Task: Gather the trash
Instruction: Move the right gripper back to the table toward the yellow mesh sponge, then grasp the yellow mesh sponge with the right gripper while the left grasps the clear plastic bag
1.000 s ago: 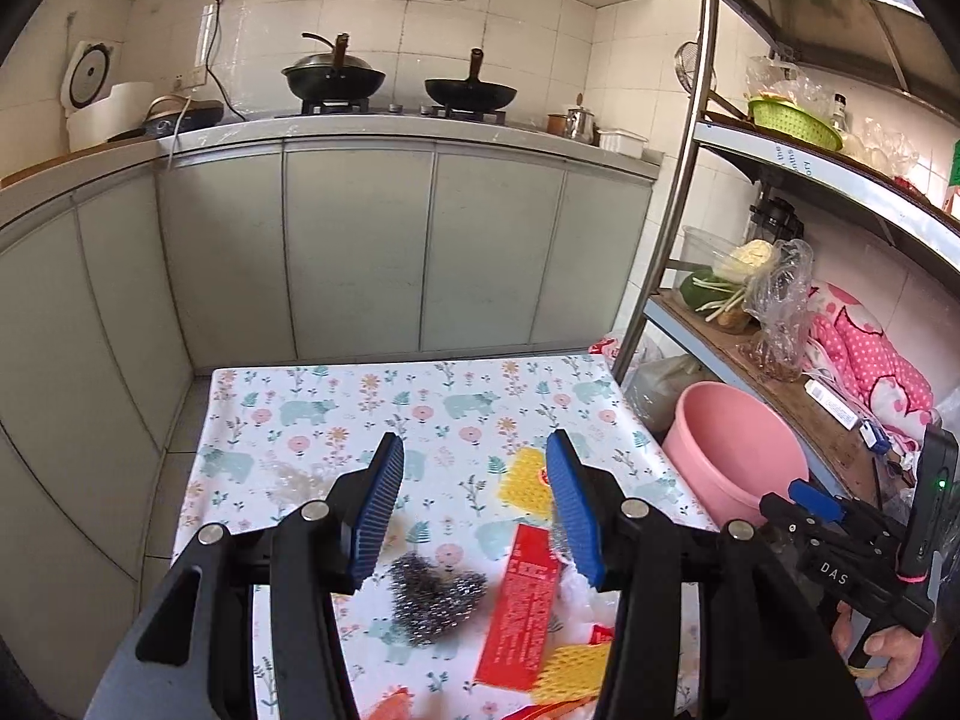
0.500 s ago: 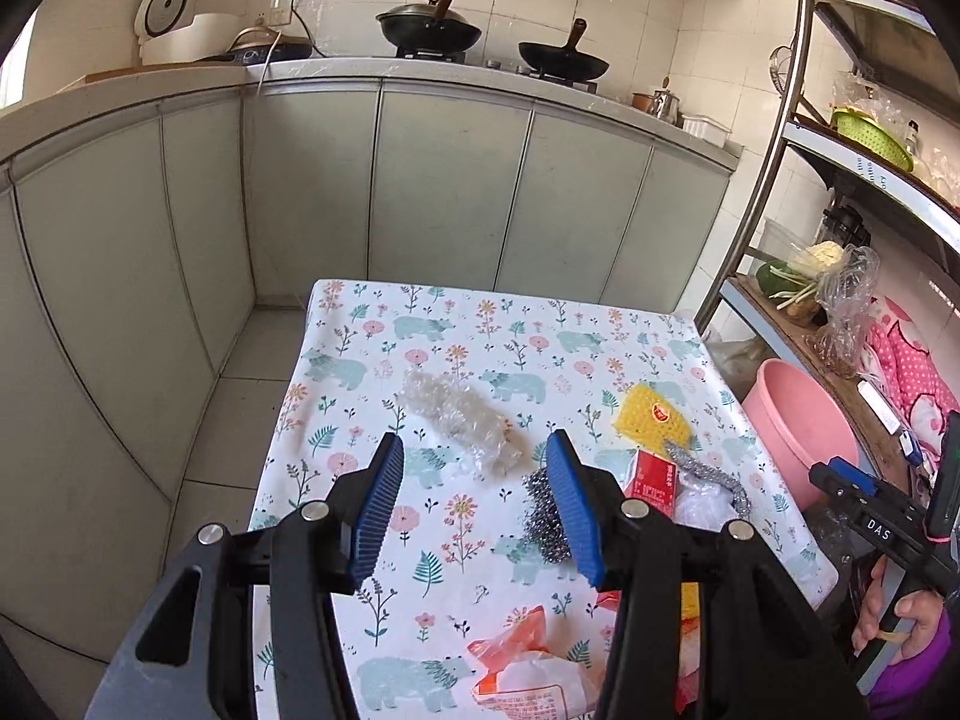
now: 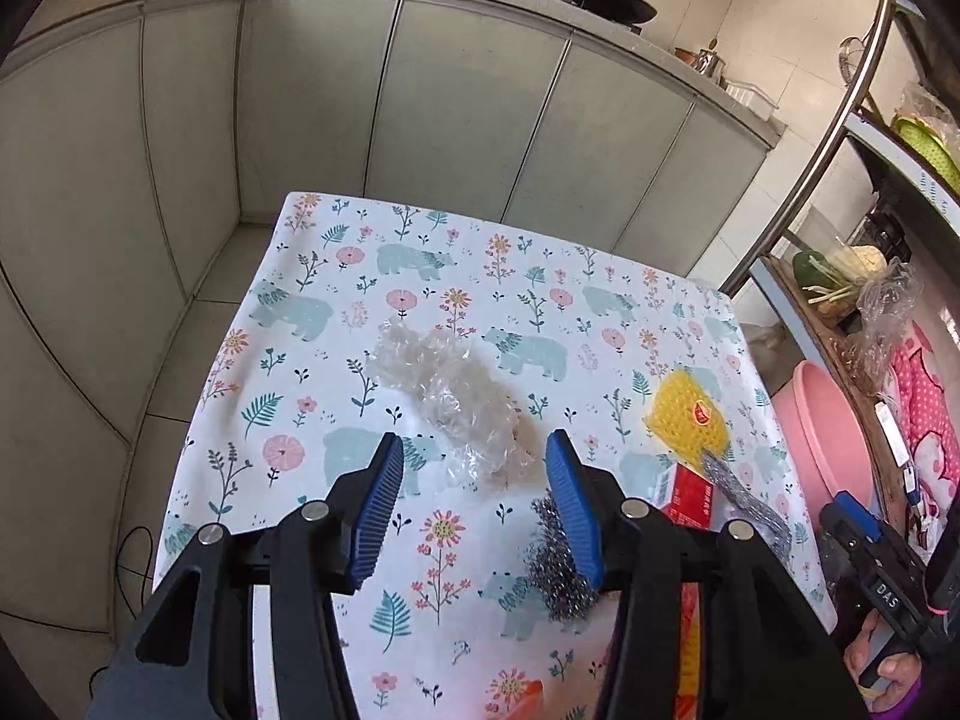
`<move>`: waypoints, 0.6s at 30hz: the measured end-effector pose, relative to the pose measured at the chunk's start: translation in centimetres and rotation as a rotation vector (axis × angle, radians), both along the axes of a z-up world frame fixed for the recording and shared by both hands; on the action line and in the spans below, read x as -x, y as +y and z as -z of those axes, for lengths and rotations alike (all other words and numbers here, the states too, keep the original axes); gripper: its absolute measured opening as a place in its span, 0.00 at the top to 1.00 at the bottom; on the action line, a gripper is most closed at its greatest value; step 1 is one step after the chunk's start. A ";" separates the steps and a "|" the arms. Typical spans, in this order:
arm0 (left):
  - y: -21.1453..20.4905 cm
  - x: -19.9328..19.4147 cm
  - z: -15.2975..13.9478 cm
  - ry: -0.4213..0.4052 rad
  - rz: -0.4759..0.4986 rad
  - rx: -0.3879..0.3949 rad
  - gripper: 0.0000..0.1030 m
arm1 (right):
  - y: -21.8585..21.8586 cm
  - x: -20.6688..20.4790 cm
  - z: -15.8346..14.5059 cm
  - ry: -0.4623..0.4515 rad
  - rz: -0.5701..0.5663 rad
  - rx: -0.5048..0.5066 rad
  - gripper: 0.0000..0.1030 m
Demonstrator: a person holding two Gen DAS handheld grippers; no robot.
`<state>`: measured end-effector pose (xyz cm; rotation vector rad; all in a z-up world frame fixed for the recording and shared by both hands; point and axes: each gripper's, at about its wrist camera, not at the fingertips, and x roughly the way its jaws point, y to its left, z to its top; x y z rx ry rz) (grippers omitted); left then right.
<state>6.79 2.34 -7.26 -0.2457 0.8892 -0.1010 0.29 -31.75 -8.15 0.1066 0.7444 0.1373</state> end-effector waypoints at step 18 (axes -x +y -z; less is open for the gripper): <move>0.0 -6.3 4.1 0.133 -0.011 0.032 0.55 | 3.1 -9.7 0.4 0.108 -0.230 -0.069 0.51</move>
